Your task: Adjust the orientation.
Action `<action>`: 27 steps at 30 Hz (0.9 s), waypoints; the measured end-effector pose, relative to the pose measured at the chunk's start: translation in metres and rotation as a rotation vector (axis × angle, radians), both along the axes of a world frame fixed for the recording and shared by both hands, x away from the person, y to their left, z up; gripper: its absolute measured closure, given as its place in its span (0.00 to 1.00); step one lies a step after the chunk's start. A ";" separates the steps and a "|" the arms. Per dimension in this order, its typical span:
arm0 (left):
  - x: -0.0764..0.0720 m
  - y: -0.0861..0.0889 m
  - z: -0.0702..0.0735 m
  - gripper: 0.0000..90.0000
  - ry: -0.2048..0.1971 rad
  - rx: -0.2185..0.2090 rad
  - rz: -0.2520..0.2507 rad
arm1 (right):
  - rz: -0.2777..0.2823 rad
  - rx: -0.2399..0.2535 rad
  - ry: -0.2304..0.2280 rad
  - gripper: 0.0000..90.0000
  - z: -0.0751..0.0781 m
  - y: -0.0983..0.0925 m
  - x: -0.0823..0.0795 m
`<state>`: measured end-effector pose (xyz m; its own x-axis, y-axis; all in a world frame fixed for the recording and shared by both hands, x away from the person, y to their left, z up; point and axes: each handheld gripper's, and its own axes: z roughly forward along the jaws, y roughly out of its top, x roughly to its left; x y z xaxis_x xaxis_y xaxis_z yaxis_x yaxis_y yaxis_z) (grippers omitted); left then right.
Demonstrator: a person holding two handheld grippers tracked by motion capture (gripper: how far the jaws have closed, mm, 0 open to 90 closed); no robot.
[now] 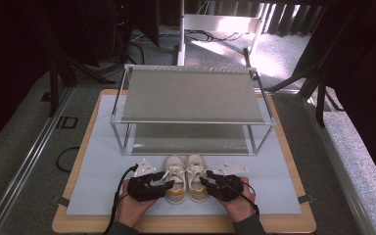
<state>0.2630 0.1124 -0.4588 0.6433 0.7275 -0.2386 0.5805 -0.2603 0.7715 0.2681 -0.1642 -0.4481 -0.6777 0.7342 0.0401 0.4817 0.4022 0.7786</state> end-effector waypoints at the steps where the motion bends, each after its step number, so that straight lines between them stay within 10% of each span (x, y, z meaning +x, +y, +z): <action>1: 0.000 0.000 0.000 0.55 0.004 -0.002 0.001 | -0.002 0.005 0.005 0.69 0.000 0.000 0.001; 27: 0.003 -0.003 0.002 0.62 0.034 -0.004 -0.020 | -0.005 0.039 0.069 0.69 0.000 -0.002 0.001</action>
<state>0.2655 0.1098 -0.4569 0.6491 0.7136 -0.2636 0.6012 -0.2689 0.7525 0.2694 -0.1659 -0.4477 -0.6686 0.7346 0.1155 0.5367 0.3693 0.7587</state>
